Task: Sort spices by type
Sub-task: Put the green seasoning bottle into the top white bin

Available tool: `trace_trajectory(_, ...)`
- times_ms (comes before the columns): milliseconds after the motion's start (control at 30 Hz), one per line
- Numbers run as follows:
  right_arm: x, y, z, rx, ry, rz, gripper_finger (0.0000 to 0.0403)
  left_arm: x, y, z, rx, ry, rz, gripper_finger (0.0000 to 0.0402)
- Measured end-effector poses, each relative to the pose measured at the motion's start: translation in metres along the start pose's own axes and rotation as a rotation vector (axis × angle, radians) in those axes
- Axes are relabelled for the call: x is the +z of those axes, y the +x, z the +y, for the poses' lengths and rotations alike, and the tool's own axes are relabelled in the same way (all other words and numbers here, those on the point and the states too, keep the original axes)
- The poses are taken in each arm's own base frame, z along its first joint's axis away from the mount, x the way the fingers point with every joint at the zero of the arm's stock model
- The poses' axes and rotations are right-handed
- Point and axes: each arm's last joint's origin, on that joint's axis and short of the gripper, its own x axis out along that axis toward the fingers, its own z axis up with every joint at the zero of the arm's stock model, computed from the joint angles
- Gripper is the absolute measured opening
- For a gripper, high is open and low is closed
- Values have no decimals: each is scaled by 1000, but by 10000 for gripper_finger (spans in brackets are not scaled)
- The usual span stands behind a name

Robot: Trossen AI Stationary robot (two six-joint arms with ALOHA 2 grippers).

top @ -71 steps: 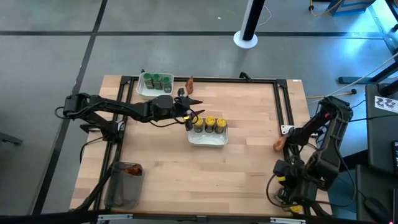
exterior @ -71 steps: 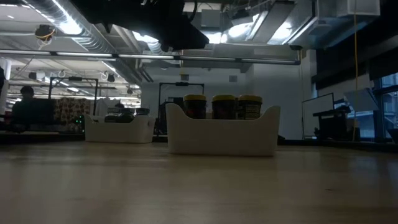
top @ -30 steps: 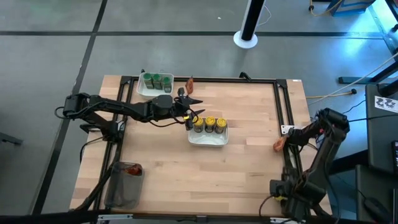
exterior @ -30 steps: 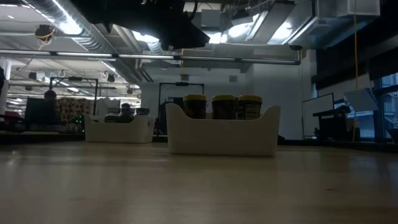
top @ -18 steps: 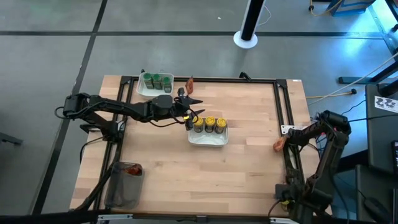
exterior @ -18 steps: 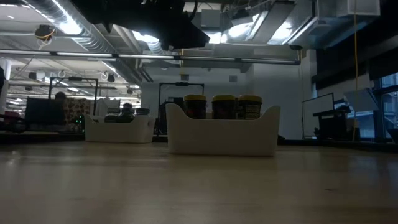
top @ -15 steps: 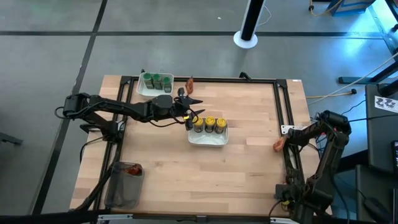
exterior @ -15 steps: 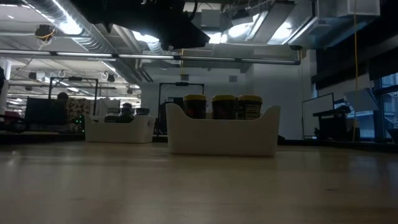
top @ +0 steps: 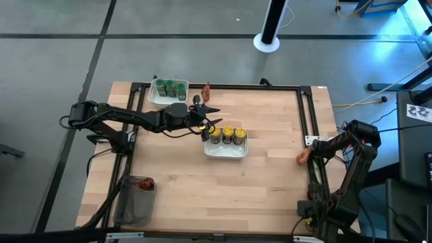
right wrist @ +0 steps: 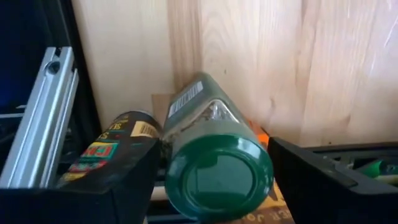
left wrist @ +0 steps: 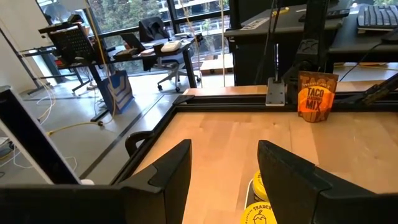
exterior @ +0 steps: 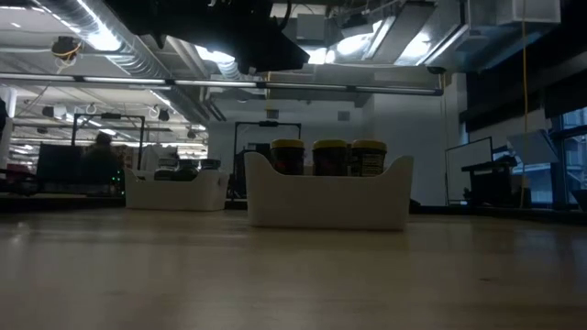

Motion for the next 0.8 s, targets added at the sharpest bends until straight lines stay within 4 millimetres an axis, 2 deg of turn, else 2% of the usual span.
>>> trace_trajectory(267,0,7,-3,-12,-79,-8,294,0,0,0,0,0,0,172)
trace_trajectory(533,1,7,-3,-25,-175,-49,229,0,0,0,0,0,0,172)
trace_trajectory(800,7,7,-5,-57,-172,-131,220,0,0,0,1,-1,-4,172)
